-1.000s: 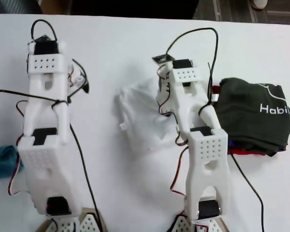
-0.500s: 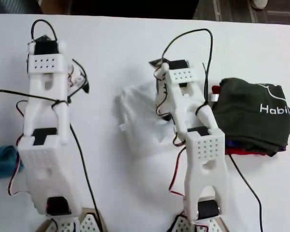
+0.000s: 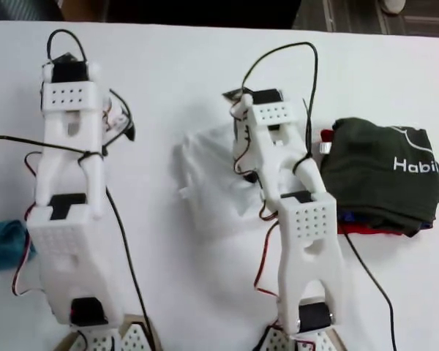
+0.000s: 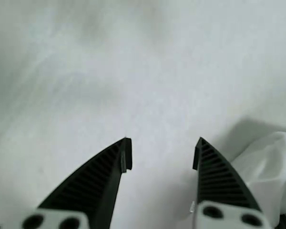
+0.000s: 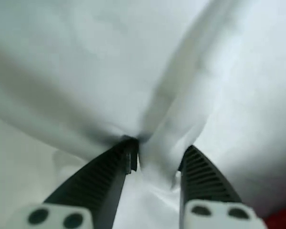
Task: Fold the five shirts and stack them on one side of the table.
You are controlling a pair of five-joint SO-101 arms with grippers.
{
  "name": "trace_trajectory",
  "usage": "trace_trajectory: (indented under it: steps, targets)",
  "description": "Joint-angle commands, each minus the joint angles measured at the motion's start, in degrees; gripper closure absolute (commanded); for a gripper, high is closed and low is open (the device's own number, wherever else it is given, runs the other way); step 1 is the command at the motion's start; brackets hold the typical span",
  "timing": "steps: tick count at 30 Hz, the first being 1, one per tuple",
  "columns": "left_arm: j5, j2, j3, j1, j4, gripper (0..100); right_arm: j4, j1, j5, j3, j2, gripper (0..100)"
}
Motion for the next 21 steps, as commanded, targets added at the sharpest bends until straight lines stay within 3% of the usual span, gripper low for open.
trace_trajectory:
  steps: [1, 5, 11, 21]
  targets:
    - [-0.4, -5.0, -0.5, -0.3, 0.7, 77, 0.1, -1.5, 0.1, -0.2, 3.5, 97.2]
    - [-0.4, -4.6, -0.2, 0.0, 0.8, 77, 1.0, -1.5, 0.1, -1.1, 3.6, 97.6]
    - [-0.4, -4.5, 4.2, 5.9, -0.2, 77, 1.4, -0.5, 0.1, -0.9, 1.0, 97.6]
    - [-0.2, -4.6, 10.2, 7.2, -4.8, 77, 2.2, -1.4, 3.8, 1.9, -17.7, 97.6]
